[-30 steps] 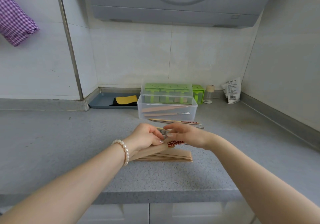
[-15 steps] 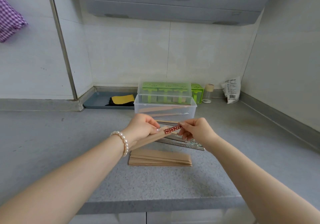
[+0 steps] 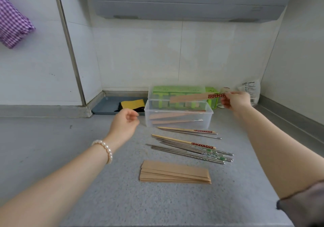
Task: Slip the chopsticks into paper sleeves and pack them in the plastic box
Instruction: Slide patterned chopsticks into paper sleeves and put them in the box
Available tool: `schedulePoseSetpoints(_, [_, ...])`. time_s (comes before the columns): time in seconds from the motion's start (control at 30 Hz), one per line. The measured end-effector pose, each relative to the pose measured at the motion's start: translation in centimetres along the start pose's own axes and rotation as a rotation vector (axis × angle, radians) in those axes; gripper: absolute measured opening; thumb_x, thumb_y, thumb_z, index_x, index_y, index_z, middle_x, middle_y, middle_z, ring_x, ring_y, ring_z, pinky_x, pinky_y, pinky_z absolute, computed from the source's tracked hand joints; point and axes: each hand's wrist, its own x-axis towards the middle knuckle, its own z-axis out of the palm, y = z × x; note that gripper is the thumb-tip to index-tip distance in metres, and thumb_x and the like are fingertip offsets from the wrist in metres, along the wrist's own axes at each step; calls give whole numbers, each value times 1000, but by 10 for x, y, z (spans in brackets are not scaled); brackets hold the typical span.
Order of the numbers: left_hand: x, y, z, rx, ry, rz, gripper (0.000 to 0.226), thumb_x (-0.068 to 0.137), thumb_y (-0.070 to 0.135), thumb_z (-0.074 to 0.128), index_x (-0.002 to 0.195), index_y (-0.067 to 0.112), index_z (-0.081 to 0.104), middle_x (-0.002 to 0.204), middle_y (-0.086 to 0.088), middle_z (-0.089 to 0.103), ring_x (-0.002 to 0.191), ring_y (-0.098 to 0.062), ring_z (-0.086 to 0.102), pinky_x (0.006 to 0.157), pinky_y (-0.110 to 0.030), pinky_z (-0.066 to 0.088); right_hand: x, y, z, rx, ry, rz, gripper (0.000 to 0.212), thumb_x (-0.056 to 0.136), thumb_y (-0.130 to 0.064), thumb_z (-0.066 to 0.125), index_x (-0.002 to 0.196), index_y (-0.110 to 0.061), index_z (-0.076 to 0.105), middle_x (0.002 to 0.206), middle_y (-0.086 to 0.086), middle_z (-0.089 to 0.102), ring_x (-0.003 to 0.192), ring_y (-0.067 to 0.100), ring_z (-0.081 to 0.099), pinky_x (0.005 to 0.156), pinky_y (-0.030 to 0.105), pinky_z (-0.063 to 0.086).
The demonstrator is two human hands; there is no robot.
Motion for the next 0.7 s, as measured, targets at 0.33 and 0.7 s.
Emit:
schedulePoseSetpoints(0.33, [-15,-12,23,60,-168,-25,23,86,1,56,85,23,53,91,3,61,90,-13,59,78,-21,47,-4,13,33,-448,-285,288,29,101,-27,37,80,-8,41,66,10,51,47,15,38,39,20,28])
schedulePoseSetpoints(0.7, [-30,-12,29,104,-303,-21,18,86,5,59,84,23,57,93,4,61,91,-11,58,80,-21,45,-37,29,15,-663,-397,-83,16,90,-15,58,100,-4,63,59,5,52,47,15,41,43,23,35])
